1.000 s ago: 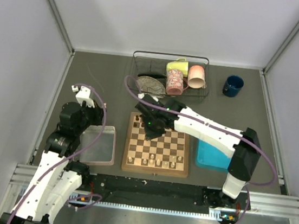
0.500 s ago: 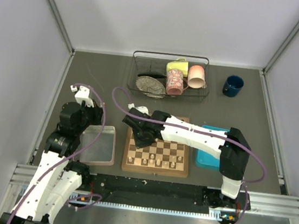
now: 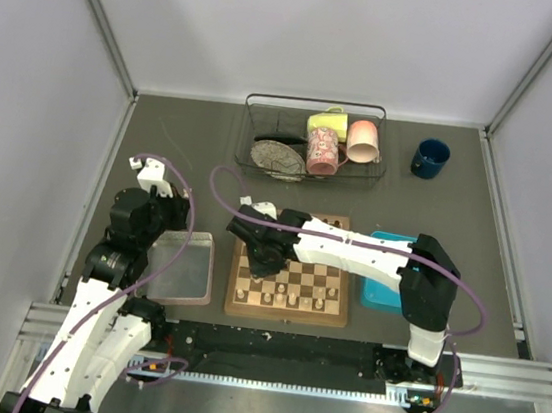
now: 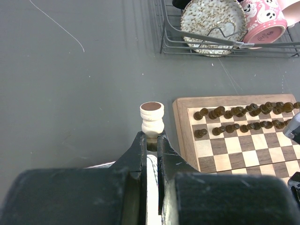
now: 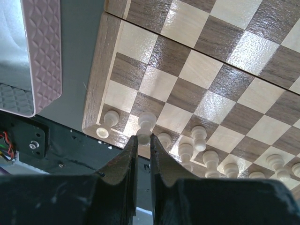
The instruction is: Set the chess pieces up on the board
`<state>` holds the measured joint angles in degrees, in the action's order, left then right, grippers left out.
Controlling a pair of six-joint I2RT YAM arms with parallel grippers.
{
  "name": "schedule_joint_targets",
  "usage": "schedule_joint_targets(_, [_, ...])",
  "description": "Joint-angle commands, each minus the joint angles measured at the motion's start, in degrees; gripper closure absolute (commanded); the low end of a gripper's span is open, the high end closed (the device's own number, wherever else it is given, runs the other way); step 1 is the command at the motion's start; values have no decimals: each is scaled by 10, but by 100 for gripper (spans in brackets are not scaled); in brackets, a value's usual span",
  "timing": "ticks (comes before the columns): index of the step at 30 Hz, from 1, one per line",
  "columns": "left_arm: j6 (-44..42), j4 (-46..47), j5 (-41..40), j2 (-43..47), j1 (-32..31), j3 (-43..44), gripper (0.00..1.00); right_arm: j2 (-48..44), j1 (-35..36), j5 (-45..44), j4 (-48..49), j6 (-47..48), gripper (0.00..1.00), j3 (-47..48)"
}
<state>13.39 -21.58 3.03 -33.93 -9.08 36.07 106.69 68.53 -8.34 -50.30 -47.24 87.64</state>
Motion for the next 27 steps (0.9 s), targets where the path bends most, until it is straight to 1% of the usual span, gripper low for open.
schedule_joint_targets(1, [3, 8, -9, -3, 3, 6, 100, 12, 10, 1, 17, -13, 100, -4])
schedule_joint_targets(27, [1, 7, -13, -2, 4, 5, 100, 26, 13, 12, 33, -14, 100, -18])
